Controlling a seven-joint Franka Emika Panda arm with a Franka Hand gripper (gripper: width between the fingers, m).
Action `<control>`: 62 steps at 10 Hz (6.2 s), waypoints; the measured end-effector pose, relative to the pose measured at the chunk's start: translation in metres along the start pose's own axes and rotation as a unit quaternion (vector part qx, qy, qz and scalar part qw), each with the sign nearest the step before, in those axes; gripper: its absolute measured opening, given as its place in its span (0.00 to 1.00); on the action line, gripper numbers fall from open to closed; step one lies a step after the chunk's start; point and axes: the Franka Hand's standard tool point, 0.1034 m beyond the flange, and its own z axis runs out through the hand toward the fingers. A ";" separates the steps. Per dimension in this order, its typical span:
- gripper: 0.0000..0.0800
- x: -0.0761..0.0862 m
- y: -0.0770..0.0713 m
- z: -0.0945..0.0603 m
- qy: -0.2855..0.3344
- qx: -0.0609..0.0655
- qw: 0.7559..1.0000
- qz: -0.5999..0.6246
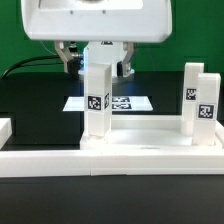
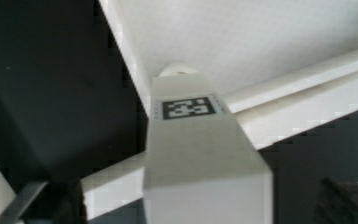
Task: Assemble desk
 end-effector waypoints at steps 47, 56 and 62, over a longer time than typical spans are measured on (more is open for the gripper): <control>0.36 -0.001 -0.004 0.007 -0.013 0.092 0.724 0.684; 0.81 -0.016 -0.022 0.004 0.009 0.035 0.925 0.378; 0.81 -0.005 -0.037 -0.012 0.016 0.041 0.947 0.317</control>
Offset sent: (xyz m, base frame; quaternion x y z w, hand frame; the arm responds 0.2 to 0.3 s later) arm 0.0000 0.0000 0.0000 0.0000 0.0000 0.1296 0.9916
